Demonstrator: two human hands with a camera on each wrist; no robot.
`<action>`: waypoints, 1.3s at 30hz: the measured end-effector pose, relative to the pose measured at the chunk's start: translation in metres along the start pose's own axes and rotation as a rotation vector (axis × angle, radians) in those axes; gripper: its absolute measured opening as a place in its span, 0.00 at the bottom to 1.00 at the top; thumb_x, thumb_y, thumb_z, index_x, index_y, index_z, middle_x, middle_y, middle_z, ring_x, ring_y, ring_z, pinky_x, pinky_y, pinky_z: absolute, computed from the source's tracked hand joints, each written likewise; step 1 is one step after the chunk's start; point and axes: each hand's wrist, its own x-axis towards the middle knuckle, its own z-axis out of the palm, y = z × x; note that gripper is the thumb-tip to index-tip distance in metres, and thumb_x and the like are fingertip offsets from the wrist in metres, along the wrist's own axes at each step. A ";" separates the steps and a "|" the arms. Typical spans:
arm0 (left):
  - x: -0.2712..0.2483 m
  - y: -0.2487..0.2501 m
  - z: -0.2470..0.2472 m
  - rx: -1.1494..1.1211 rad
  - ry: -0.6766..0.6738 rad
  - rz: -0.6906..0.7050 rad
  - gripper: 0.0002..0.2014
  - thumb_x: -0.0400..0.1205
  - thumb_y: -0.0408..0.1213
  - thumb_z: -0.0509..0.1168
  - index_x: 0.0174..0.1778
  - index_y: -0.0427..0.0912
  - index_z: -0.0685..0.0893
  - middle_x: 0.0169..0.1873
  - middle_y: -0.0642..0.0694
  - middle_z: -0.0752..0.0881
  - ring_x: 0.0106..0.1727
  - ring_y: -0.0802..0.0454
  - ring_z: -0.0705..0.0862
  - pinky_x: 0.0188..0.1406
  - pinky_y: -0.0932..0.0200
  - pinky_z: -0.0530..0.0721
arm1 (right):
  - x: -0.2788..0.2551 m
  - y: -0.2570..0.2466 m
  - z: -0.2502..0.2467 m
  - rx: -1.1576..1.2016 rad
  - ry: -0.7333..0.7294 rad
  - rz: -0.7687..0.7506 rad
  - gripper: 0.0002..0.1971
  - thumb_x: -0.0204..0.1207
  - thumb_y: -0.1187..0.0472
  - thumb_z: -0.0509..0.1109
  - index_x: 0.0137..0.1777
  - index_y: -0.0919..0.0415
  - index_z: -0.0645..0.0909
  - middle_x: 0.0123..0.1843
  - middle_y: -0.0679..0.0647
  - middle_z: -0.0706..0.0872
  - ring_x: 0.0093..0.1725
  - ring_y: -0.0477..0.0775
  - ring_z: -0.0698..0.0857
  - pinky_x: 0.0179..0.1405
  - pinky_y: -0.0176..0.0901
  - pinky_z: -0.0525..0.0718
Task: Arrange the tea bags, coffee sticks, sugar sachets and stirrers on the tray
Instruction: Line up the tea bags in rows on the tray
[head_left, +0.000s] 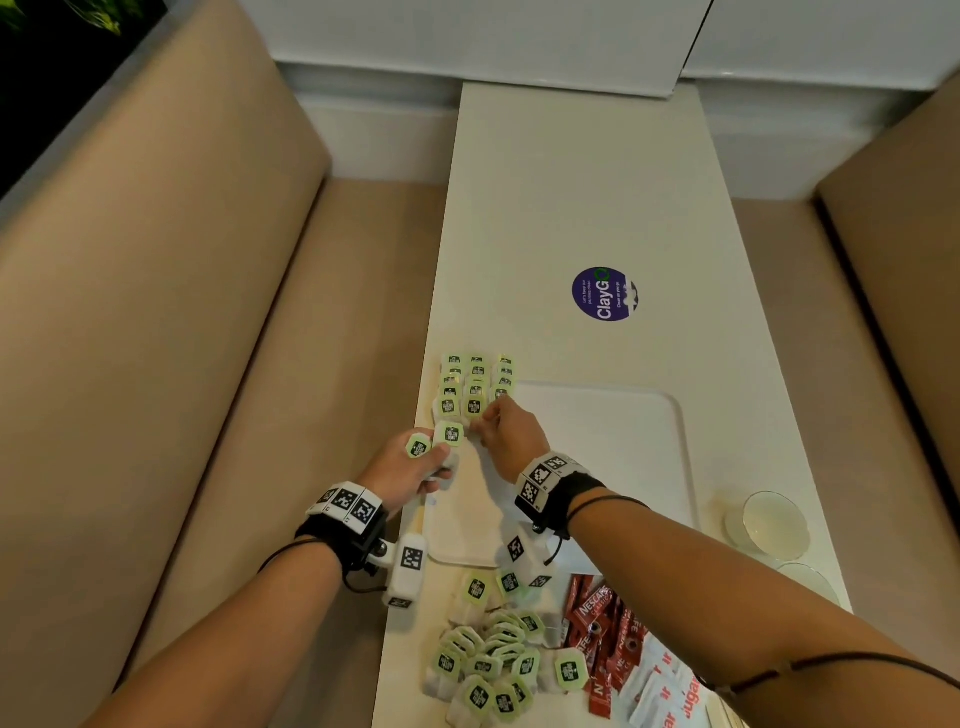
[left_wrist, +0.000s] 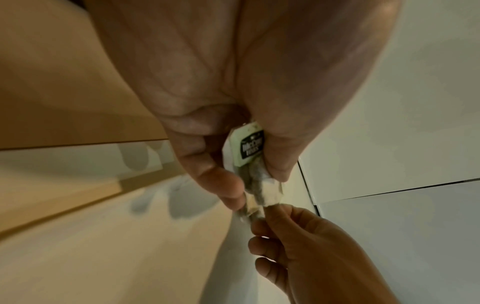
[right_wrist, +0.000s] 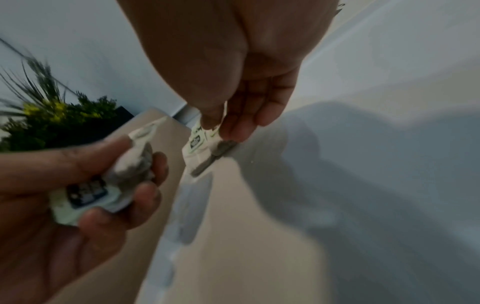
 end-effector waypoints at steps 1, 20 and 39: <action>-0.001 0.002 0.001 0.002 0.008 0.004 0.07 0.86 0.37 0.68 0.58 0.41 0.84 0.46 0.40 0.91 0.44 0.49 0.91 0.38 0.59 0.86 | -0.002 0.000 0.001 0.066 -0.028 -0.037 0.10 0.85 0.48 0.67 0.50 0.55 0.79 0.41 0.50 0.88 0.40 0.53 0.87 0.48 0.55 0.88; 0.009 0.009 0.022 -0.074 0.070 0.013 0.10 0.85 0.37 0.70 0.61 0.44 0.80 0.47 0.37 0.90 0.43 0.45 0.89 0.33 0.60 0.86 | -0.009 0.007 -0.014 0.126 -0.186 -0.174 0.16 0.84 0.53 0.70 0.43 0.68 0.81 0.42 0.67 0.87 0.32 0.49 0.85 0.41 0.48 0.84; 0.030 0.014 0.016 0.179 0.199 0.120 0.08 0.84 0.26 0.66 0.50 0.42 0.88 0.43 0.38 0.89 0.41 0.46 0.87 0.41 0.54 0.88 | 0.017 0.035 -0.017 0.059 0.105 0.160 0.05 0.80 0.59 0.73 0.44 0.57 0.81 0.44 0.52 0.86 0.44 0.55 0.85 0.41 0.42 0.83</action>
